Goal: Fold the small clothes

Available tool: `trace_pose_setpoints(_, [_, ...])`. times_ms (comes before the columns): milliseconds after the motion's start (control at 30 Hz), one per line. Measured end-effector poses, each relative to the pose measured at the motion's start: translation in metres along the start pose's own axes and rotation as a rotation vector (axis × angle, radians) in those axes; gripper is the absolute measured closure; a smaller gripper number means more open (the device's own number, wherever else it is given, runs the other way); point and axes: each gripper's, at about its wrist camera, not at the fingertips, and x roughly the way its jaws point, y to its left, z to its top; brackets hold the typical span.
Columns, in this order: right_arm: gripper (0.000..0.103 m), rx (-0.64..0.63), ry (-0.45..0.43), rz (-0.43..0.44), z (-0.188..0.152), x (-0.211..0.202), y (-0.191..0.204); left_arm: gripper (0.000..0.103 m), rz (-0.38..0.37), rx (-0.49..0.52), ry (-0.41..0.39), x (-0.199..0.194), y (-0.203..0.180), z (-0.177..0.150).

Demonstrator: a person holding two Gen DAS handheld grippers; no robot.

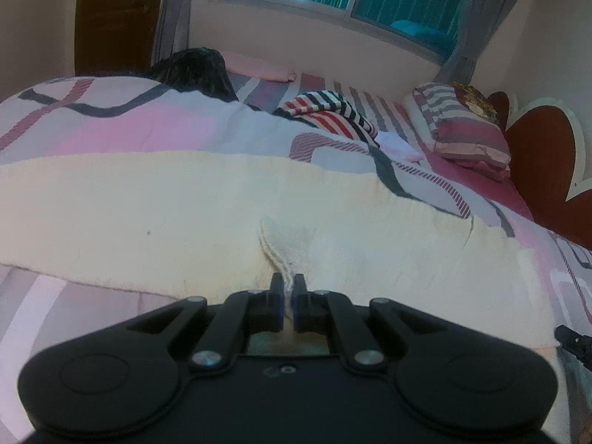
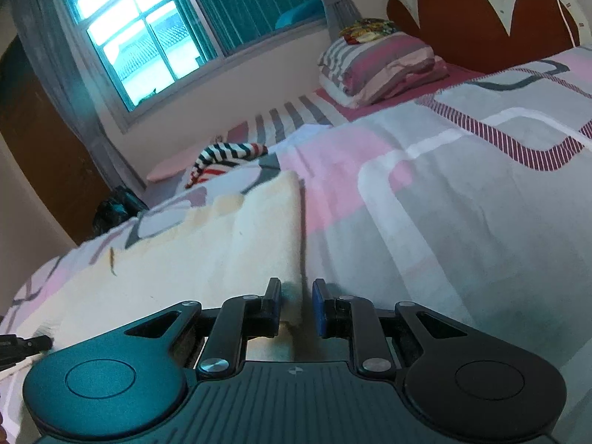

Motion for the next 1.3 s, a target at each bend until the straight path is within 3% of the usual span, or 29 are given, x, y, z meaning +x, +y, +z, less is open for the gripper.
trace_pose_setpoints(233, [0.084, -0.022, 0.013, -0.009, -0.001, 0.003, -0.002, 0.083, 0.072, 0.122, -0.005, 0.004, -0.008, -0.002])
trace_pose_setpoints(300, [0.084, -0.048, 0.008, -0.025, 0.002, 0.002, -0.002, 0.068, 0.119, 0.122, -0.027, -0.005, -0.006, 0.000])
trace_pose_setpoints(367, [0.084, -0.074, -0.034, -0.053, 0.011, -0.001, -0.002, 0.028, 0.154, 0.183, -0.100, -0.020, -0.011, 0.001])
trace_pose_setpoints(400, [0.084, -0.072, -0.053, -0.042, 0.017, -0.001, -0.003, 0.025, 0.153, 0.228, -0.117, -0.023, -0.018, 0.001])
trace_pose_setpoints(467, [0.084, -0.101, -0.059, 0.005, 0.027, 0.008, 0.008, 0.031, 0.119, 0.301, -0.122, -0.021, -0.042, 0.002])
trace_pose_setpoints(567, [0.084, -0.196, -0.042, 0.145, 0.030, 0.029, 0.049, 0.032, -0.010, 0.345, -0.103, -0.008, -0.086, 0.000])
trace_pose_setpoints(733, [0.084, -0.385, 0.082, 0.245, 0.010, 0.074, 0.105, 0.029, -0.058, 0.409, -0.034, 0.029, -0.128, -0.016])
trace_pose_setpoints(833, [0.084, -0.416, 0.073, 0.195, 0.015, 0.084, 0.092, 0.025, 0.008, 0.421, -0.045, 0.035, -0.104, -0.019])
trace_pose_setpoints(900, [0.084, -0.324, 0.031, 0.061, 0.036, 0.088, 0.056, 0.017, 0.056, 0.364, -0.053, 0.036, -0.068, -0.013])
trace_pose_setpoints(933, [0.103, -0.257, 0.019, 0.016, 0.047, 0.092, 0.034, 0.017, 0.067, 0.328, -0.056, 0.034, -0.052, -0.010])
trace_pose_setpoints(1033, [0.103, -0.208, 0.018, 0.021, 0.065, 0.100, 0.005, 0.016, 0.080, 0.255, -0.049, 0.031, -0.027, -0.004])
trace_pose_setpoints(1133, [0.103, -0.246, 0.018, 0.014, 0.059, 0.101, 0.012, 0.017, 0.100, 0.275, -0.048, 0.029, -0.032, -0.003])
trace_pose_setpoints(1200, [0.103, -0.235, 0.025, 0.010, 0.060, 0.096, 0.014, 0.028, 0.113, 0.285, -0.070, 0.020, -0.042, 0.001])
trace_pose_setpoints(1300, [0.103, -0.249, -0.010, 0.034, 0.052, 0.068, 0.029, 0.025, 0.026, 0.332, -0.110, 0.005, -0.075, -0.003])
